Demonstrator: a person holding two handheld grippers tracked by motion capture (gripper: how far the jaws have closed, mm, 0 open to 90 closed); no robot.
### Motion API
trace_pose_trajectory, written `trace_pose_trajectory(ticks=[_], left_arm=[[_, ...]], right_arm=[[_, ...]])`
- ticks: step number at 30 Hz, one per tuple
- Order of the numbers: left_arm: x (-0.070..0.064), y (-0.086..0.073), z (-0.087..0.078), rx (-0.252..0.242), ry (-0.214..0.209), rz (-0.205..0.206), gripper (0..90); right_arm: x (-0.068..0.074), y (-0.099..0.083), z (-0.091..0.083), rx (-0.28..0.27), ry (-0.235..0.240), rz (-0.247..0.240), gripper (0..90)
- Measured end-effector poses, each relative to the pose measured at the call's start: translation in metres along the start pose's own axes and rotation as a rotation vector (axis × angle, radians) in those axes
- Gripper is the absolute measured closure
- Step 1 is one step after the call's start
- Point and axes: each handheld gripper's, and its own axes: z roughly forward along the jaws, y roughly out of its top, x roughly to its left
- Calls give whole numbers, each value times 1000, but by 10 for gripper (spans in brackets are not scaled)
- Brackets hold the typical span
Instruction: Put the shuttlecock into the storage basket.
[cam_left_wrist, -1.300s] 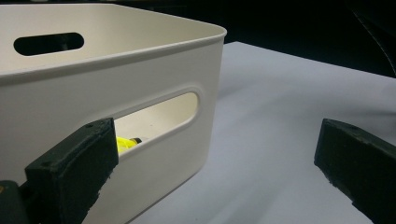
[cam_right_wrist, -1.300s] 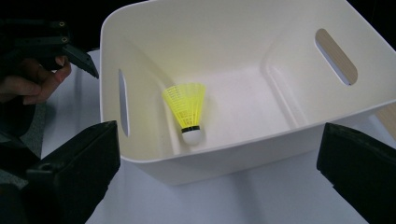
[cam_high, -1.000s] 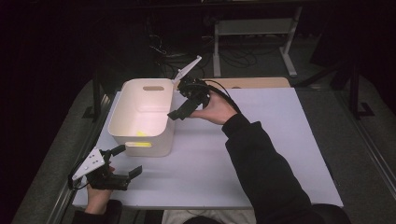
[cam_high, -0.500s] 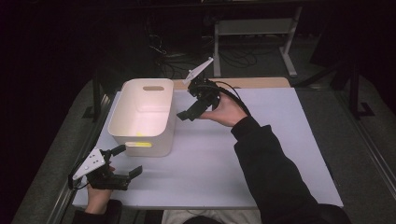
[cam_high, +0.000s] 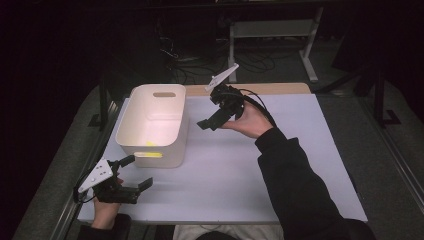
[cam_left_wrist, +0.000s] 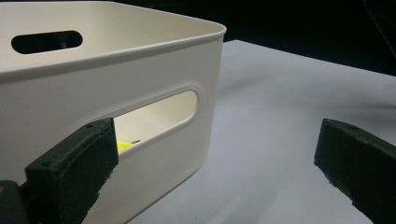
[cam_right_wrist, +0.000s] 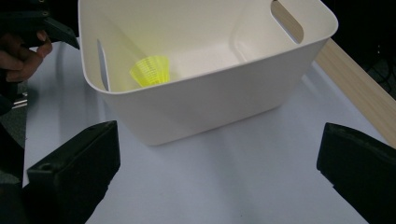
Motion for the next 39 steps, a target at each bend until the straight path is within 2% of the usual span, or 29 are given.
trace_pose_trajectory(ticks=[16, 32, 39], left_arm=[[0, 0, 1, 7, 1, 0, 0], [0, 0, 1, 8, 3, -1, 0], [0, 0, 2, 9, 5, -3, 0]], right_arm=[[-6, -24, -10, -19, -17, 20, 0], [-6, -45, -23, -59, -37, 24, 0], [-7, -59, -32, -80, -50, 41, 0]])
